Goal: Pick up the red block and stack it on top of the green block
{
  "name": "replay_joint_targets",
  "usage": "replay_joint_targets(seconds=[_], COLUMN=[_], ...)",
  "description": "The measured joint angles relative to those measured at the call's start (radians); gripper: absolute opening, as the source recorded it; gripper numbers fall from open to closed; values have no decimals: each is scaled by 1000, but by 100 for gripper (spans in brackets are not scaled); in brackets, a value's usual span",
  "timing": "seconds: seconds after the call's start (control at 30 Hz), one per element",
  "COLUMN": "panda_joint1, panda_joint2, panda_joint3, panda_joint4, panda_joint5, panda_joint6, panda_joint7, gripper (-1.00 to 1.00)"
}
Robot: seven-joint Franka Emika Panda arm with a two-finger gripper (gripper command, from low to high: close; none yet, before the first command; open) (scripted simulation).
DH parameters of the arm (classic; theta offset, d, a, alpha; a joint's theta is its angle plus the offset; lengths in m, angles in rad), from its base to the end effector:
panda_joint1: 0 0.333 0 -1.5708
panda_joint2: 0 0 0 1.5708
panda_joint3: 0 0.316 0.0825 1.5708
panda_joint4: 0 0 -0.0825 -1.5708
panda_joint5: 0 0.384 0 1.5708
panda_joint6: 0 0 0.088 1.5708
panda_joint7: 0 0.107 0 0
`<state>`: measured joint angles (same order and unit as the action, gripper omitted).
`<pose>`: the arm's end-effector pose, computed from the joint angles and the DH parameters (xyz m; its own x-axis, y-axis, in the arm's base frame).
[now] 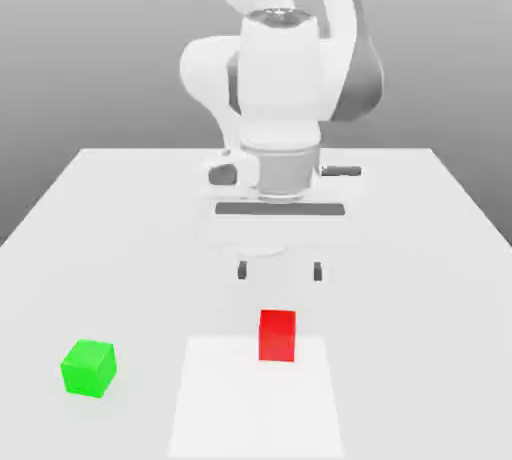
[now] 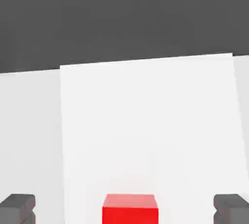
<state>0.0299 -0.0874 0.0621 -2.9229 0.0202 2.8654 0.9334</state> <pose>0.3388 0.0294 0.2093 0.6515 -0.7585 0.0172 -0.7581 -0.6517 -0.0243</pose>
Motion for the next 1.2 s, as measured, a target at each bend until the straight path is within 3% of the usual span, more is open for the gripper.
replay_joint_targets(seconds=[0.17, 0.2, 0.43, 0.7, 1.07, 1.2], panda_joint1=[23, 32, 32, 28, -332, -375], panda_joint2=[217, 249, 255, -5, 86, 200], panda_joint3=[-33, -43, -44, -27, -267, -247], panda_joint4=[9, 12, 13, -22, 273, 310], panda_joint5=[-53, -57, -63, -10, -18, 35], panda_joint6=[180, 207, 213, -12, -217, -141], panda_joint7=[44, 48, 52, 16, 222, 205], gripper=[0, -100, -100, -100, -100, -100])
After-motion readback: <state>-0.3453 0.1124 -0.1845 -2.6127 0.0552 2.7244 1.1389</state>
